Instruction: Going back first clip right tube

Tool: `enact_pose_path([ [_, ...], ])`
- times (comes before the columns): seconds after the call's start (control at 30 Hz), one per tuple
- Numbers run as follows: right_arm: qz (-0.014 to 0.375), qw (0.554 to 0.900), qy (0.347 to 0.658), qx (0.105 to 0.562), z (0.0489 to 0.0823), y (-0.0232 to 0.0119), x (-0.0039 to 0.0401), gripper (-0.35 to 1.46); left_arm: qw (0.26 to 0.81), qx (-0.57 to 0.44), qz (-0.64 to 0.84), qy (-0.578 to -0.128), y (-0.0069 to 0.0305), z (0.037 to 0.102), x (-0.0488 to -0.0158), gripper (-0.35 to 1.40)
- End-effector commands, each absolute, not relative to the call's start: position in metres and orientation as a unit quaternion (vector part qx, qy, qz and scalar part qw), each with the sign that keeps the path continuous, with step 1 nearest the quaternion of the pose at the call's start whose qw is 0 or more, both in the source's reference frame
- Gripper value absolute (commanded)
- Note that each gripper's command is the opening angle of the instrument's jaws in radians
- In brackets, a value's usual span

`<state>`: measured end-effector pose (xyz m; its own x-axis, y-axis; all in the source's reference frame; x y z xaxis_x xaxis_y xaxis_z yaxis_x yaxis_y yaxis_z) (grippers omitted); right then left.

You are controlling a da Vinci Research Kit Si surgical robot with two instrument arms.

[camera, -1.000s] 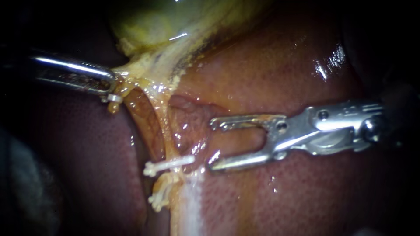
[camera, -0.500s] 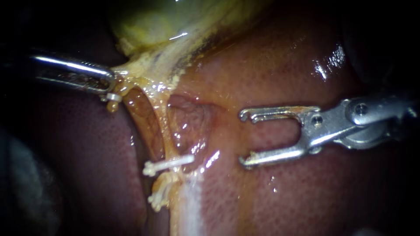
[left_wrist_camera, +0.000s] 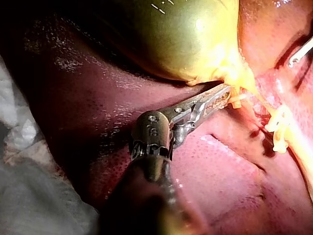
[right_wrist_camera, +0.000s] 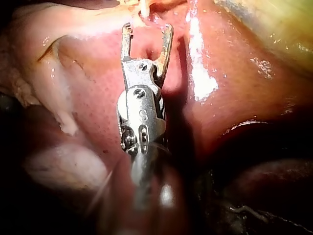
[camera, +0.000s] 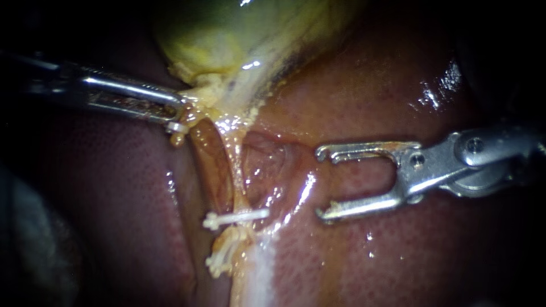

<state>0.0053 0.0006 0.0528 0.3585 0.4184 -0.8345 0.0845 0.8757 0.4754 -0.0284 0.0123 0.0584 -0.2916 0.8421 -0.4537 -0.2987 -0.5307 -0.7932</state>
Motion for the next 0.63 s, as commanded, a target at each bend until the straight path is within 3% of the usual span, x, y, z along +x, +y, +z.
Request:
enact_pose_path([
  [0.03, 0.105, 0.793, 0.557, 0.226, 0.0528, 0.0006, 0.0053, 0.50, 0.382, -0.456, 0.747, -0.297, 0.0123, 0.0585, -0.0285, -0.35],
  [0.63, 0.105, 0.793, 0.557, 0.226, 0.0527, 0.0005, 0.0053, 0.50, 0.378, -0.456, 0.747, -0.301, 0.0118, 0.0595, -0.0297, -0.35],
])
